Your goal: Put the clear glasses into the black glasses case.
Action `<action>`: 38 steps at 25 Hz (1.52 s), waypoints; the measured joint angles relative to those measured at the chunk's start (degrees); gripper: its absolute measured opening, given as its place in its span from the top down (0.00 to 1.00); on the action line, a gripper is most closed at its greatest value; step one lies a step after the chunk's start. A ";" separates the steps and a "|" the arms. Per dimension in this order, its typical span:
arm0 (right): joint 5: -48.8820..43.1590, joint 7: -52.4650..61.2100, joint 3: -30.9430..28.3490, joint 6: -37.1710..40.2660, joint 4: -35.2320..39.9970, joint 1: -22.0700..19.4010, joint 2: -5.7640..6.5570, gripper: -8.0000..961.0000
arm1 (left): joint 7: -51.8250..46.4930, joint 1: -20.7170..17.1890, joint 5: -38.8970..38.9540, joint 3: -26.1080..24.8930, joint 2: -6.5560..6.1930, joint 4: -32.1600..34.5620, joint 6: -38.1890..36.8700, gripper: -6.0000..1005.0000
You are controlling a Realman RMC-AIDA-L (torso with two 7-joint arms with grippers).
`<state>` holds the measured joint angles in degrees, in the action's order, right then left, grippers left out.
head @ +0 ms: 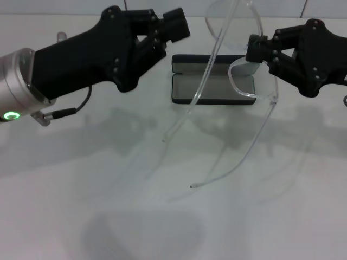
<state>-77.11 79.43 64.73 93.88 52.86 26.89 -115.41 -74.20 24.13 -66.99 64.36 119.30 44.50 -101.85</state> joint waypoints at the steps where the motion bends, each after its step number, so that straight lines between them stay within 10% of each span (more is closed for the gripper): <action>1: 0.00 0.00 0.00 0.00 0.00 0.00 0.00 0.92 | 0.01 0.26 0.02 -0.09 0.00 -0.44 -1.36 0.94; 38: 3.30 -7.88 0.43 2.25 -14.00 9.11 -0.45 0.92 | 2.73 5.76 -1.57 -0.41 0.23 -8.47 -1.16 0.94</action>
<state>-73.81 71.55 65.16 96.13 38.85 36.00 -115.87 -71.47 29.89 -68.56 63.95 119.53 36.03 -103.01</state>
